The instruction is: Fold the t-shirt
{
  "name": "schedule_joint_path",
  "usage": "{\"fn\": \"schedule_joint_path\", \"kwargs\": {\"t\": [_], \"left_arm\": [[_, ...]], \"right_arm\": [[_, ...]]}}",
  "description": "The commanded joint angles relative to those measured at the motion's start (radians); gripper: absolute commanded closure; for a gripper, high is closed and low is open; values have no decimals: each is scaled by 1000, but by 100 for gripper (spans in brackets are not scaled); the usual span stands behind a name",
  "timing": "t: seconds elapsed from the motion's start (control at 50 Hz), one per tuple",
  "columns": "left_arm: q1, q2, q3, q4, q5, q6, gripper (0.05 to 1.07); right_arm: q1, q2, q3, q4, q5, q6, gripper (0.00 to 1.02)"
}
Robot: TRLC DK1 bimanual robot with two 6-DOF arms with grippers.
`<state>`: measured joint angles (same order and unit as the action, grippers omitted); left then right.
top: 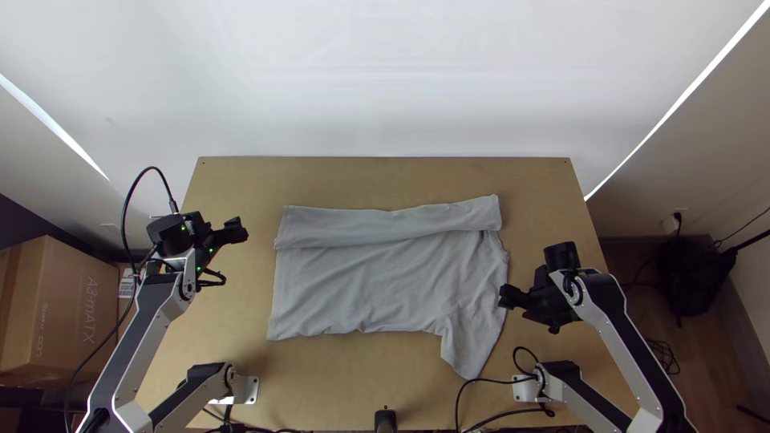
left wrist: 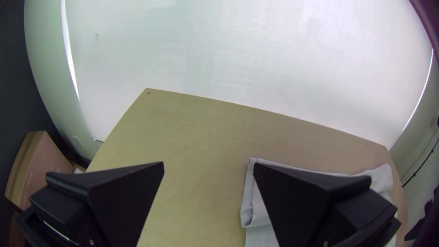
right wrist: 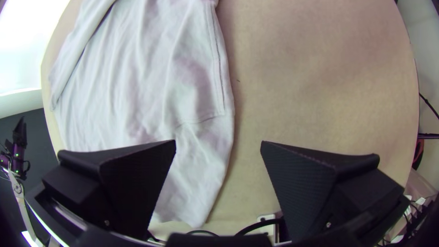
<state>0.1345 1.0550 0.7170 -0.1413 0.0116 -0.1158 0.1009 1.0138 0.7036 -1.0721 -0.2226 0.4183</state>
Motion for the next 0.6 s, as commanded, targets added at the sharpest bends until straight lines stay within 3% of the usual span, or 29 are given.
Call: {"fn": "schedule_joint_path", "kwargs": {"t": [0.0, 0.12, 0.54, 0.58], "left_arm": [[-9, -10, 30, -4, 2, -10, 9], [-15, -10, 32, -4, 2, -12, 9], [-15, 0, 35, -3, 2, -10, 9], [-15, 0, 35, -3, 2, -10, 9]], "right_arm": [[-7, 49, -41, -19, -4, -19, 23], [-26, 91, -59, -3, -6, -52, 44], [-7, 172, -113, 70, -18, -65, 48], [-3, 177, -115, 78, -20, -67, 54]]}}
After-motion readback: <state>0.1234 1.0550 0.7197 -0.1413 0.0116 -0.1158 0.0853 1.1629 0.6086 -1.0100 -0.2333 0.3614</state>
